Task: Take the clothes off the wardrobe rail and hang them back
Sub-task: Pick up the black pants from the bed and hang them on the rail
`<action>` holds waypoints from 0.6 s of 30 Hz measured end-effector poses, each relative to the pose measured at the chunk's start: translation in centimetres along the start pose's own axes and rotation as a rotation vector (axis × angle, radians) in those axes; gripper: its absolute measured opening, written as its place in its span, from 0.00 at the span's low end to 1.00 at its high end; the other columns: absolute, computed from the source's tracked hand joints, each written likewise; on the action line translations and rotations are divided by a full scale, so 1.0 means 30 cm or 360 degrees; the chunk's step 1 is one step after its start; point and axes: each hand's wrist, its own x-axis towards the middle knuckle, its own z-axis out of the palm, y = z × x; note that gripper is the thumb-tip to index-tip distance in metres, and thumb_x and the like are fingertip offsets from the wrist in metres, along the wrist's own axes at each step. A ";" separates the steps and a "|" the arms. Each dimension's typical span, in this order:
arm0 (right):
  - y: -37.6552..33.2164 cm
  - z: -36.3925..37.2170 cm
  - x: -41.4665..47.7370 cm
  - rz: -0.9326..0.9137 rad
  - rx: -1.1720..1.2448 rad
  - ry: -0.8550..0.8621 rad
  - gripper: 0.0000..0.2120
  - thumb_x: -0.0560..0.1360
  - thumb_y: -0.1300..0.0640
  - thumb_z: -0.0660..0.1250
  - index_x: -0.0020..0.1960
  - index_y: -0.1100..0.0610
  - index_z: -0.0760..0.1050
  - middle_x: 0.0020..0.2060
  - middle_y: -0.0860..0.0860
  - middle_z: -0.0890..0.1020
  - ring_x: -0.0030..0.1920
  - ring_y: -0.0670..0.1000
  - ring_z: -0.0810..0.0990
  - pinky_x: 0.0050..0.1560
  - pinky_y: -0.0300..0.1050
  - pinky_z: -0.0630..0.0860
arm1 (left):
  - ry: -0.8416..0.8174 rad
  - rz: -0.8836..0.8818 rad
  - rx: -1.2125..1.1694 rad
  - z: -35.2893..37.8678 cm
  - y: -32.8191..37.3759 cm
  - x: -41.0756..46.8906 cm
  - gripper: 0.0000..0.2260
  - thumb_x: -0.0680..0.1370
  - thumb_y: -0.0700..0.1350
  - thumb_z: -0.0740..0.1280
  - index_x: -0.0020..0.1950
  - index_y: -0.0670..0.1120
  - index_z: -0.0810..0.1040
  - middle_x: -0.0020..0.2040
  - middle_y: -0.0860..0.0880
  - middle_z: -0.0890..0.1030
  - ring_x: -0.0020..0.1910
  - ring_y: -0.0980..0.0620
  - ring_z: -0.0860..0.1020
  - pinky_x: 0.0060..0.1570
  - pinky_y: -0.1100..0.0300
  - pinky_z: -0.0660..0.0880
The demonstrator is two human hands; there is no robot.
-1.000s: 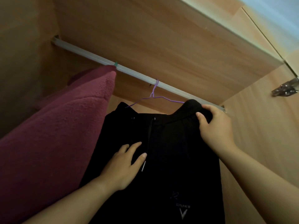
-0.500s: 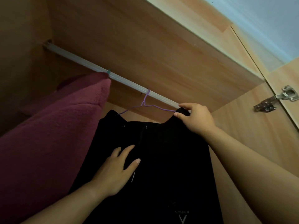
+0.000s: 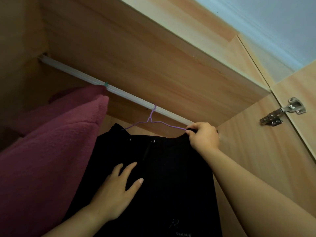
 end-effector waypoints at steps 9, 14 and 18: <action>0.273 -0.141 0.018 0.0086 -0.0245 0.0024 0.09 0.75 0.56 0.66 0.54 0.51 0.80 0.51 0.54 0.82 0.51 0.57 0.78 0.42 0.41 0.67 | -0.0057 -0.0019 0.0066 0.184 0.112 0.012 0.27 0.77 0.64 0.53 0.75 0.61 0.52 0.77 0.52 0.50 0.74 0.50 0.56 0.70 0.54 0.62; 0.387 -0.206 0.006 0.0060 -0.0460 0.0004 0.10 0.77 0.55 0.64 0.56 0.50 0.79 0.51 0.54 0.81 0.52 0.57 0.78 0.46 0.46 0.72 | -0.0118 0.0092 -0.0003 0.404 0.261 0.003 0.26 0.77 0.64 0.53 0.75 0.62 0.52 0.77 0.52 0.51 0.74 0.51 0.56 0.70 0.56 0.62; 0.436 -0.221 -0.004 0.0012 -0.0504 -0.0025 0.11 0.77 0.54 0.62 0.58 0.50 0.78 0.53 0.52 0.81 0.54 0.56 0.78 0.50 0.47 0.74 | -0.0253 0.0130 -0.0030 0.530 0.339 -0.002 0.27 0.78 0.63 0.53 0.75 0.62 0.51 0.77 0.53 0.50 0.74 0.52 0.54 0.71 0.57 0.60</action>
